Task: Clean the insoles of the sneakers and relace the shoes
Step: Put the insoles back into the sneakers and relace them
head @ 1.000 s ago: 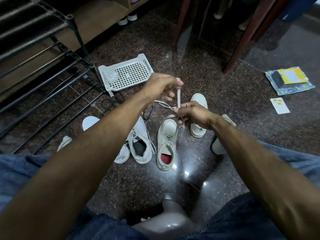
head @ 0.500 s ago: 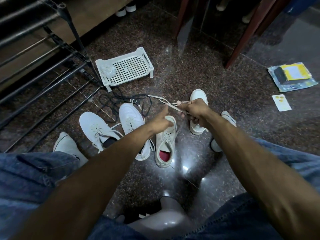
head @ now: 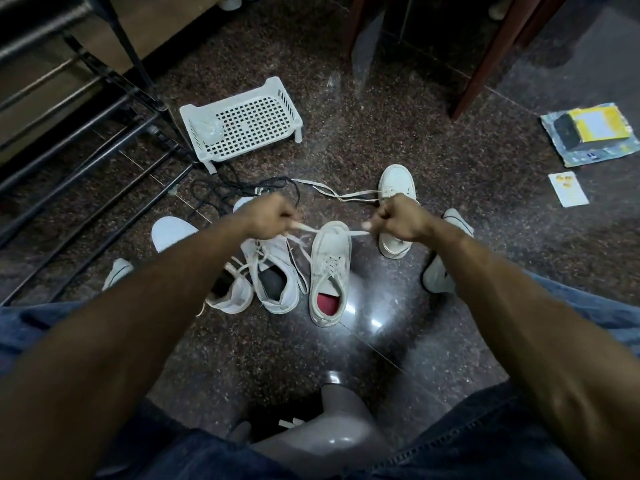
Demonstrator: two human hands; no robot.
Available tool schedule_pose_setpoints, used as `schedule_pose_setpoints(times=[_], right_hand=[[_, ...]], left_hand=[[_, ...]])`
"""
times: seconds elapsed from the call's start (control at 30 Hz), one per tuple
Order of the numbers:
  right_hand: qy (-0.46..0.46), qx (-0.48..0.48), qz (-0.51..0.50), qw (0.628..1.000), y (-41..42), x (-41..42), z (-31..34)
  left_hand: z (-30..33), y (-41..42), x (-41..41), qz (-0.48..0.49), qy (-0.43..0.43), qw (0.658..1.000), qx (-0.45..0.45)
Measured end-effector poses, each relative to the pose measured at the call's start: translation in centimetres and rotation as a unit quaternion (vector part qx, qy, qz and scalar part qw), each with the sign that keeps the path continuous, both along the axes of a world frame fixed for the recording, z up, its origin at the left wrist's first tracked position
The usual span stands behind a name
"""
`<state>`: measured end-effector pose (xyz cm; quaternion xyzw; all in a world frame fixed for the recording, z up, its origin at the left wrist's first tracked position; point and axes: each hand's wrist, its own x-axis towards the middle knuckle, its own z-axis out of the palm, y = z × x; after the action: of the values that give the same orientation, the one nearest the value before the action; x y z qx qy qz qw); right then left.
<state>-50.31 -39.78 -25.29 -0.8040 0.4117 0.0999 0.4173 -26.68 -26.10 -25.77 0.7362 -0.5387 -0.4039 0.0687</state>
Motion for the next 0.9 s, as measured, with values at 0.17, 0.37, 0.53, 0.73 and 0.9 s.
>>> schedule_pose_setpoints(times=[0.17,0.37,0.53,0.73,0.9], right_hand=[[0.287,-0.226,0.072,0.928,-1.7,-5.0,-3.7],[0.283,-0.172,0.159,0.930,2.3,-4.4,-5.9],[0.175,-0.021,0.141,0.974,6.8,-0.4,-9.1],[0.142,-0.105,0.090,0.980,9.0,0.0,-10.6],[0.135,-0.084,0.116,0.980,6.3,-1.9,-10.1]], left_hand=[[-2.5,3.3,6.2,-0.023,-0.281,0.944,0.172],[-6.5,4.2,2.5,-0.055,-0.278,0.959,0.027],[-9.2,3.8,-5.6,-0.112,-0.120,0.986,-0.027],[-9.7,4.9,-8.8,-0.055,-0.137,0.989,0.032],[-8.8,4.3,-7.0,-0.075,-0.152,0.984,0.055]])
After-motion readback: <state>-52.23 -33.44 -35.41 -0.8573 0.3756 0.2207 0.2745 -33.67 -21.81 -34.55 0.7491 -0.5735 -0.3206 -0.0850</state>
